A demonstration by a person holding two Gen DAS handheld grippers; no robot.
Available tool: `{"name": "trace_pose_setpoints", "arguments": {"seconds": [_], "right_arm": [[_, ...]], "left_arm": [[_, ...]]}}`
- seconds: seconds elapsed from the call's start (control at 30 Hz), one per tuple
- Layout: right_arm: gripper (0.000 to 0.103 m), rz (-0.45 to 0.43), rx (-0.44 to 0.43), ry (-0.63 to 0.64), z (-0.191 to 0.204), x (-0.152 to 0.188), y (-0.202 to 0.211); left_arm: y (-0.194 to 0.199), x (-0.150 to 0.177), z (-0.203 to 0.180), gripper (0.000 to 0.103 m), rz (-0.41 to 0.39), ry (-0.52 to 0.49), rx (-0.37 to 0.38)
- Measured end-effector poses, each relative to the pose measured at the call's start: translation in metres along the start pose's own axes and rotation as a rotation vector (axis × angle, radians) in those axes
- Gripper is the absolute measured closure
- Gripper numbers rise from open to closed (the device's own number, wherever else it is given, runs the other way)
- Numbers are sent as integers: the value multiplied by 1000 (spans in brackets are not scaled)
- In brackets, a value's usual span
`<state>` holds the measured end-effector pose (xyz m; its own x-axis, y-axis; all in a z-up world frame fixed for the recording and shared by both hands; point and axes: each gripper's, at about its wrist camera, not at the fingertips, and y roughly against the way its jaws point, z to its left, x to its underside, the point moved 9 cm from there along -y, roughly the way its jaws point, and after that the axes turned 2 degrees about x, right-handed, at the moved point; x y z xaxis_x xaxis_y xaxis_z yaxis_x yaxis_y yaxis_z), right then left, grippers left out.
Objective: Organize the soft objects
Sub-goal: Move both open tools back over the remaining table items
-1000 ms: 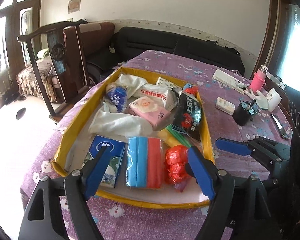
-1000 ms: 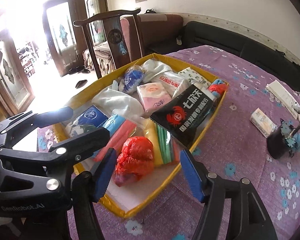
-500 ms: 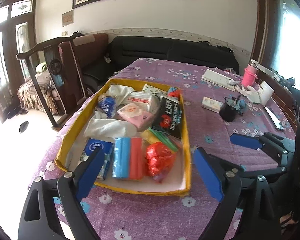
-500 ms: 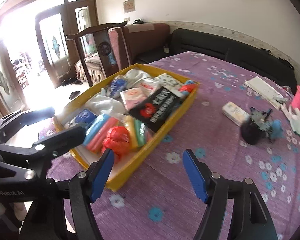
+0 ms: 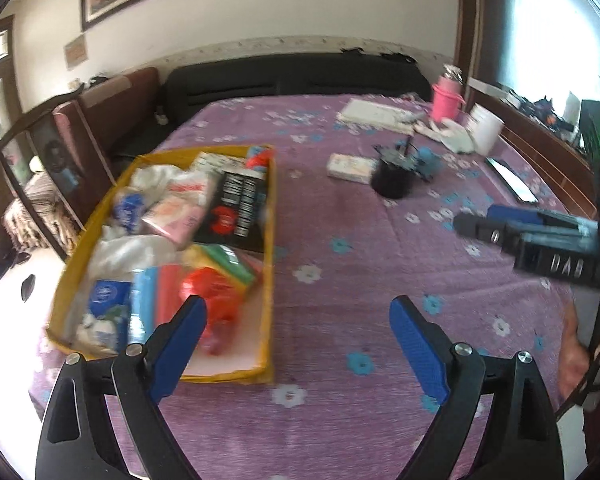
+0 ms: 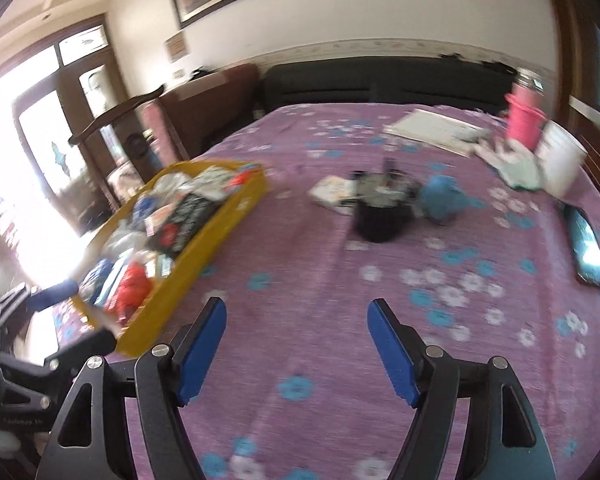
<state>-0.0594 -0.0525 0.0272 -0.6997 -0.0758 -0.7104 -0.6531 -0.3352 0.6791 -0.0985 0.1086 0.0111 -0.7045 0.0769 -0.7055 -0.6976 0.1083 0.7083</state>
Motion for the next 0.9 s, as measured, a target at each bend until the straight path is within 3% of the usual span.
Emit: {"name": "trace_pose_setpoints", "arguments": {"seconds": [0.23,0.5,0.7,0.9], "right_arm": [[24,9,111,-96,-76,5,6],[24,28,191,-179,-137,-6,0],[24,26,161,-262,-155,-40,-33],[24,62,123,-366,-168,-68,-81]], "left_arm": [[-37,8,-47,11,101,-42,123],[-80,11,-72,11,170,-50,159],[-97,21,-67,10,225,-22,170],[-98,29,-75,0,216,-96,132]]}}
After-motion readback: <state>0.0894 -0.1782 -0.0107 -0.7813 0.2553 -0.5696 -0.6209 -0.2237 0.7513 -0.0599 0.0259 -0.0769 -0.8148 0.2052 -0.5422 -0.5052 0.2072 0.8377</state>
